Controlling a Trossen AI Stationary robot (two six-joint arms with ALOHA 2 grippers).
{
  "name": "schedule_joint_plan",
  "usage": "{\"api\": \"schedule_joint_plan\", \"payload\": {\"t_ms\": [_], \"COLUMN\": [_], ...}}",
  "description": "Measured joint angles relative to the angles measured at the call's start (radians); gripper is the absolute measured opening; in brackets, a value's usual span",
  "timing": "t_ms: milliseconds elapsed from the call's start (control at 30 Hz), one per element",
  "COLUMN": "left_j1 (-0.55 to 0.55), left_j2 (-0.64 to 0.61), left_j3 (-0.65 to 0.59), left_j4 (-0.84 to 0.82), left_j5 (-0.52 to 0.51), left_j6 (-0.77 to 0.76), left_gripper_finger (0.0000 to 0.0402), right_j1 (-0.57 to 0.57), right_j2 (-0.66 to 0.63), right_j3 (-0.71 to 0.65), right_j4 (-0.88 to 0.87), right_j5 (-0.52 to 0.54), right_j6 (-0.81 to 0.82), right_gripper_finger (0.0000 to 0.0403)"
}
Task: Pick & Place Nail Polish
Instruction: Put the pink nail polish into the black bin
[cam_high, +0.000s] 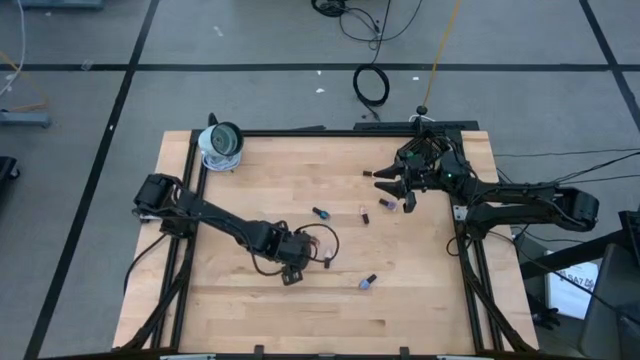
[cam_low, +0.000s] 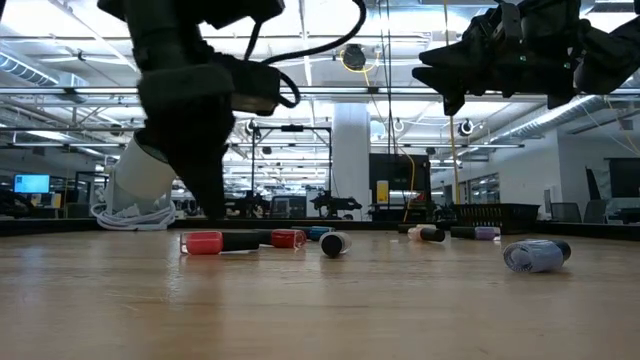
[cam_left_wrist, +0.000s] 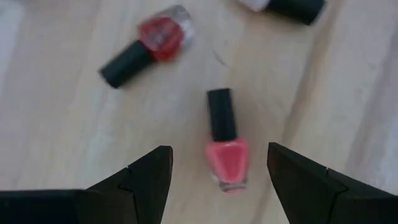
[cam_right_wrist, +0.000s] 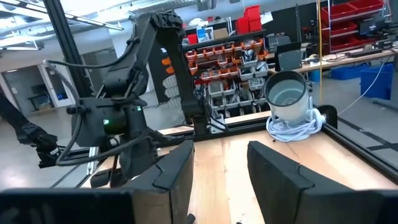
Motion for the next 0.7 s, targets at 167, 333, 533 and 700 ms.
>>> {"api": "schedule_joint_plan", "payload": {"t_ms": [167, 333, 533, 700], "left_j1": [0.024, 0.032, 0.029, 0.029], "left_j2": [-0.001, 0.025, 0.065, 0.074], "left_j3": [0.000, 0.000, 0.000, 0.000], "left_j4": [0.044, 0.072, 0.072, 0.048], "left_j5": [-0.016, 0.003, 0.021, 0.038], "left_j6": [-0.025, -0.009, 0.023, -0.002], "left_gripper_finger": [0.0257, 0.0257, 0.0257, 0.0257], "right_j1": [-0.001, -0.001, -0.001, -0.001], "right_j2": [0.000, 0.000, 0.000, 0.000], "right_j3": [0.000, 0.000, 0.000, 0.000], "right_j4": [0.000, 0.000, 0.007, 0.008], "right_j5": [0.000, 0.000, 0.000, 0.000], "right_j6": [-0.003, -0.003, -0.003, -0.004], "right_gripper_finger": [0.0141, 0.0141, 0.0141, 0.0141]}}
